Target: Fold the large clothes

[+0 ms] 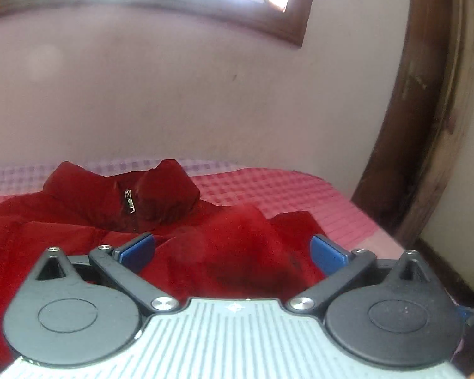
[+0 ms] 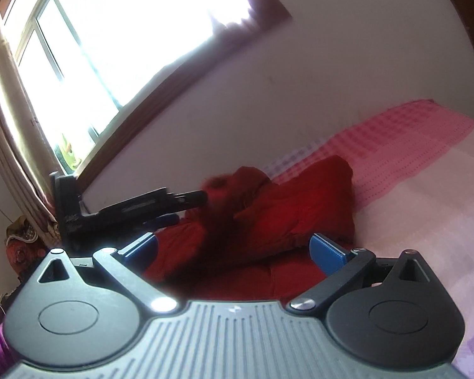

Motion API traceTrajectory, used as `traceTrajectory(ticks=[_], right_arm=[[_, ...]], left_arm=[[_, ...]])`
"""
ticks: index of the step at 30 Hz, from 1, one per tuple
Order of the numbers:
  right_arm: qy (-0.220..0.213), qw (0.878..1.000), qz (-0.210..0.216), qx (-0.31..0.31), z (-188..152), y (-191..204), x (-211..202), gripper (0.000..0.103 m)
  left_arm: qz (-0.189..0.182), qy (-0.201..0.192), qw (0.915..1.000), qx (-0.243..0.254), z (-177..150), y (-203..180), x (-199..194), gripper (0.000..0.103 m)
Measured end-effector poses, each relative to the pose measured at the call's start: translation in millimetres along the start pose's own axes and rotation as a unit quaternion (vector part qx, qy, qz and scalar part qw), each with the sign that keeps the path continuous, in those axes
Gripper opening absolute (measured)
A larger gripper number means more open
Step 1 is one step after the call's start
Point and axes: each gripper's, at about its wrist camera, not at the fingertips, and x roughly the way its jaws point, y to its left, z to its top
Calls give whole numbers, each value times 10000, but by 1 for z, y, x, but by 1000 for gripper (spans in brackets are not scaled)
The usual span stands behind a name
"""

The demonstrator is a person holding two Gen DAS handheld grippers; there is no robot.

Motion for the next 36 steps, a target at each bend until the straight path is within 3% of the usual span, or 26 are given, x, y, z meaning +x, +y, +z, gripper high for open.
traceTrajectory(ticks=[3,5,8,9,12,16,18,21,26,36], right_arm=[[-96,9992,221,-309,8,11,9,103],[-65,9966,235,-786,15,30,24,98],[210,9899,98,-1399,22,54,60,43],[316,9880,59,-1514,24,58,75,37],[648,9806,-114,-1845,26,63,126,35],[1123,9640,-698,-2309,14,54,176,30],[1348,9548,-1090,-2414,4,40,192,29],[1502,9578,-1106,-2189,-2,24,195,27],[1635,9519,-1188,-2303,-14,21,202,26],[1624,9532,-1153,-2275,-16,13,212,26]], left_arm=[[93,28,9997,-207,-1,16,-12,103],[386,10,9992,-144,-2,25,-19,93],[993,39,9950,106,-3,42,-24,73],[1174,53,9930,116,-4,49,-22,70],[1647,-32,9863,38,-4,76,-13,68],[2245,35,9744,-104,-13,112,4,69],[2189,99,9751,-335,-19,132,8,72],[2059,89,9763,-662,-27,147,9,75],[2252,-4,9730,-496,-38,147,18,78],[2141,191,9741,-707,-40,156,24,80]])
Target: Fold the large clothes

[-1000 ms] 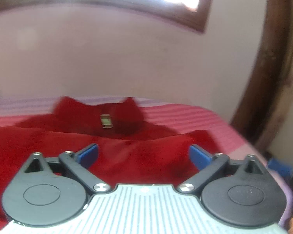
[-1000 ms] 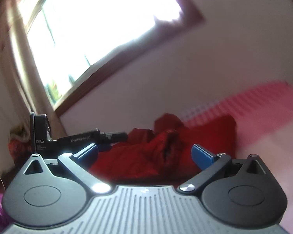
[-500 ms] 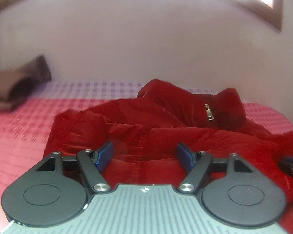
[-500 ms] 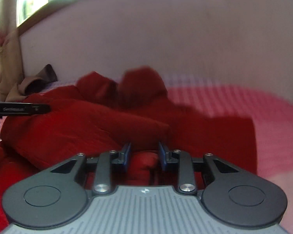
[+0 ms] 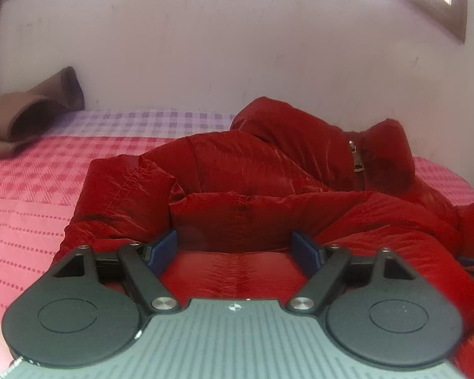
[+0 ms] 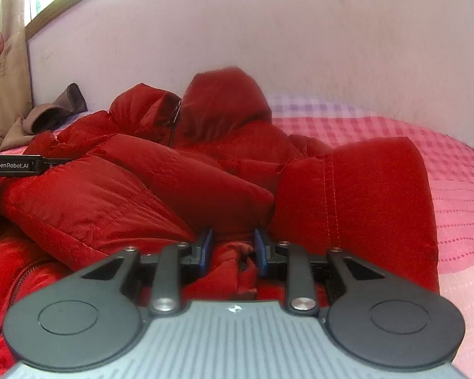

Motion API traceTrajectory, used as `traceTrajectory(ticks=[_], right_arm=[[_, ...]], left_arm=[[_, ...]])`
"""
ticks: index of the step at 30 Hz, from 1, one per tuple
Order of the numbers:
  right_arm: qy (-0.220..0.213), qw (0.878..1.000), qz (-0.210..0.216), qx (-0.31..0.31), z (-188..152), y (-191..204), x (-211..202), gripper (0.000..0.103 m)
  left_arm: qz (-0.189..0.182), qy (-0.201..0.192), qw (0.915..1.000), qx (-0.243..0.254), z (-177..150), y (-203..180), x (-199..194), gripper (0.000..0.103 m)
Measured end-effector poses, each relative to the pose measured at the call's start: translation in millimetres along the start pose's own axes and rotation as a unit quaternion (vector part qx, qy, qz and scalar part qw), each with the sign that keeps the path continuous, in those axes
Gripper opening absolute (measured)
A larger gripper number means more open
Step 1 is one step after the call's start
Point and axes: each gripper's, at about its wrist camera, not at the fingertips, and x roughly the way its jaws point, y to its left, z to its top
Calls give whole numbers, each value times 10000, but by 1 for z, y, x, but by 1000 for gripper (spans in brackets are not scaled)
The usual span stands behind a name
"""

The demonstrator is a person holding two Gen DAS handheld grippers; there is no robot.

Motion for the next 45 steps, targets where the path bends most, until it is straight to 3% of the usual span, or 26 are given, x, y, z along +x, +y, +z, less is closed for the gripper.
traceTrajectory(ticks=[18,35,45], right_arm=[[2,10000,-80,12,1,1,1,26],[-181,9991,-335,-160,-1,9,-5,30],[-182,9990,-392,-135,-2,9,-5,36]], left_arm=[[288,100,9992,267,-1,-9,0,81],[726,46,9967,360,-3,-12,-6,103],[755,27,9965,367,-3,-12,-6,103]])
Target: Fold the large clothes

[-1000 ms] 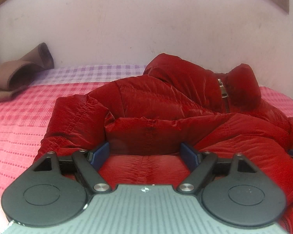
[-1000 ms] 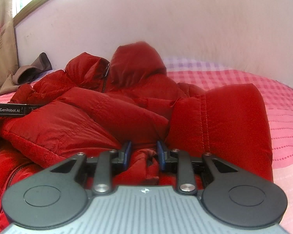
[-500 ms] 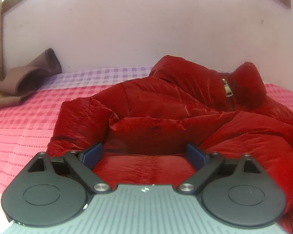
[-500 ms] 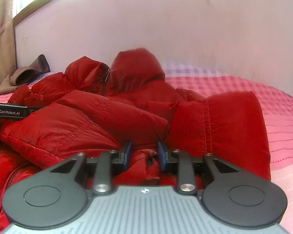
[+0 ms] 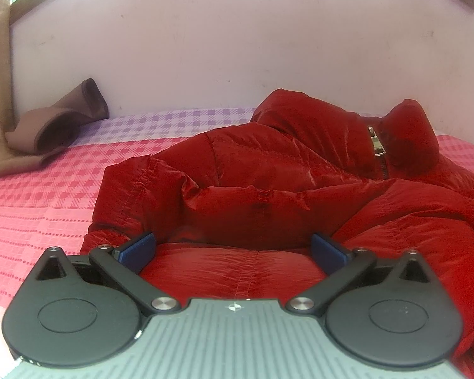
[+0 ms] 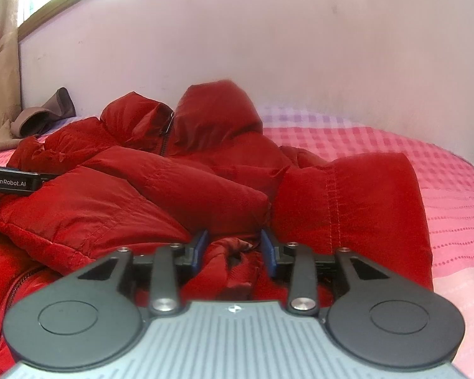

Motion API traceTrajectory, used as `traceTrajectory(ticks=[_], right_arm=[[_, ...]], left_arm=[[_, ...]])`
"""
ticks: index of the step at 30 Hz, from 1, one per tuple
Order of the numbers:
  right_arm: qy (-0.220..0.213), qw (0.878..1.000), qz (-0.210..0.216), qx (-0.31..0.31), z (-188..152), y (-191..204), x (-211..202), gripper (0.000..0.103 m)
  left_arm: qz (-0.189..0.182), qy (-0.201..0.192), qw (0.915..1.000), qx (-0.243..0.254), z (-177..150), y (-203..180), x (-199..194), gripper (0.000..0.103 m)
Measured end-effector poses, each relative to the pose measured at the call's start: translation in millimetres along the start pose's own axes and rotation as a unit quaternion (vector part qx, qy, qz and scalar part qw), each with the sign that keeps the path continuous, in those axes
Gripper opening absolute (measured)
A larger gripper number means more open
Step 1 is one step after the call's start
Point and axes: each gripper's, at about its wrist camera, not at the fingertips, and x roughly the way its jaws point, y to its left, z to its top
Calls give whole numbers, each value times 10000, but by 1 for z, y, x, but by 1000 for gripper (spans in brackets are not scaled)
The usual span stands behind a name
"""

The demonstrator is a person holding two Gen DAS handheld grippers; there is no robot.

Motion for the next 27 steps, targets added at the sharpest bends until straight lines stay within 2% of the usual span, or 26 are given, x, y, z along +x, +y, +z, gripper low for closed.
traceTrajectory(ticks=[9,13,15,16,17,18,19,20,21,24,27], right_arm=[[-1,10000,-28,35,0,-1,0,41],[56,9992,227,318,2,-12,1,43],[188,9980,378,465,7,-19,-6,46],[300,9976,352,522,10,-19,-16,48],[278,9974,333,580,12,-20,-33,60],[112,9974,370,601,12,-20,-53,68],[-134,9971,455,601,10,-20,-76,84],[-437,9957,542,618,4,-21,-105,93],[-631,9939,622,657,-1,-21,-126,98],[-986,9882,862,795,-26,-21,-190,99],[-1159,9876,708,791,-60,-16,-239,102]], left_arm=[[-65,-13,9999,-86,0,3,0,103],[-127,55,9999,-97,3,4,0,103],[-194,214,9996,-63,8,6,-7,103],[-259,326,9991,-35,11,9,-15,103],[-323,322,9990,-39,11,11,-25,103],[-403,270,9988,-65,9,15,-36,103],[-485,238,9985,-98,7,18,-47,103],[-532,255,9982,-134,4,22,-59,103],[-529,299,9980,-153,1,24,-69,103],[-499,316,9981,-157,-11,29,-100,103],[-332,178,9993,-7,-27,33,-134,103]])
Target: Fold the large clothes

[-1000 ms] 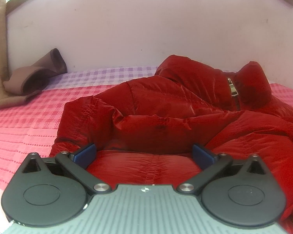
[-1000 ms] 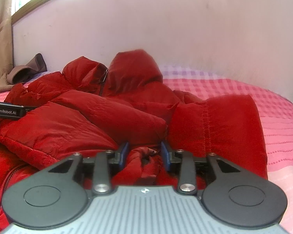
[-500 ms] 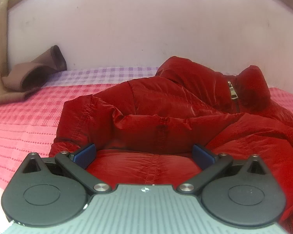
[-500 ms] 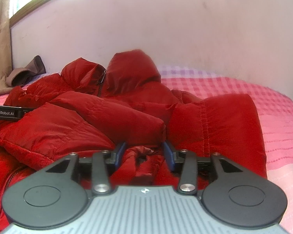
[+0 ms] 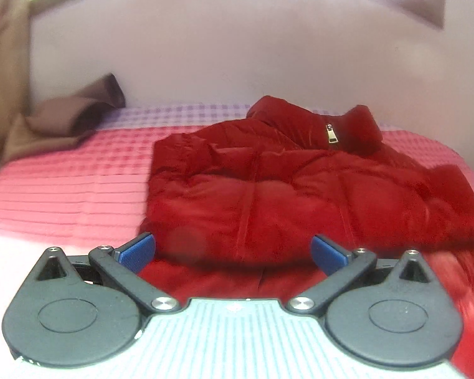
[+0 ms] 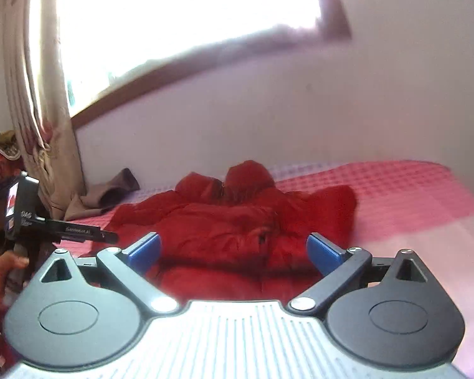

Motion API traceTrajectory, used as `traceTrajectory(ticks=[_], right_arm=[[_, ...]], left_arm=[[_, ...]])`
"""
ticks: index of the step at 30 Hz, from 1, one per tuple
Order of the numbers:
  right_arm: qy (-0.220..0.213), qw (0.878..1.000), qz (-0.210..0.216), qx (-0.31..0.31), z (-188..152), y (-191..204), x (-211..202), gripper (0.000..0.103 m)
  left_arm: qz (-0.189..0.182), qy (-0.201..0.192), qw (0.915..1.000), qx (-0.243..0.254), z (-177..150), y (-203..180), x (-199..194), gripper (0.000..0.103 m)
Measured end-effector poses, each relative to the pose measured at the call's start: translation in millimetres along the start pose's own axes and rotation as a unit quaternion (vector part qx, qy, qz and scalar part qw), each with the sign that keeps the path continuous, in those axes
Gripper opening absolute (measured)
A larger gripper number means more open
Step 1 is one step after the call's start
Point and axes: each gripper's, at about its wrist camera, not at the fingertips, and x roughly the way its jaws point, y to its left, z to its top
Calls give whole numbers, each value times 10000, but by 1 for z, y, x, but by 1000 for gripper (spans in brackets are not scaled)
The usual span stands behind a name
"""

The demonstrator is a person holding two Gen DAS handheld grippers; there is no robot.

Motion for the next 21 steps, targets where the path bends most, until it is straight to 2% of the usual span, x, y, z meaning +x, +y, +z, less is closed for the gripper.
traceTrajectory(ticks=[2,6,9,13,17,21], right_arm=[[-89,9999,-115,61,-21,6,-32,102],[44,9996,-245,95,-52,13,-67,102],[109,9989,-463,44,-68,10,-80,102],[307,9972,-470,496,-83,-5,-85,102],[511,9943,-436,827,-98,-13,-87,102],[601,9941,-268,857,-108,-9,-82,102]], left_arm=[[51,-64,9999,136,-11,1,-21,103],[-52,-128,9997,223,-42,20,-67,103],[-44,-226,9993,279,-68,47,-99,103],[-50,-127,9993,341,-101,94,-126,103],[-551,235,9981,115,-131,130,-137,103],[-1325,606,9889,-289,-155,143,-127,103]])
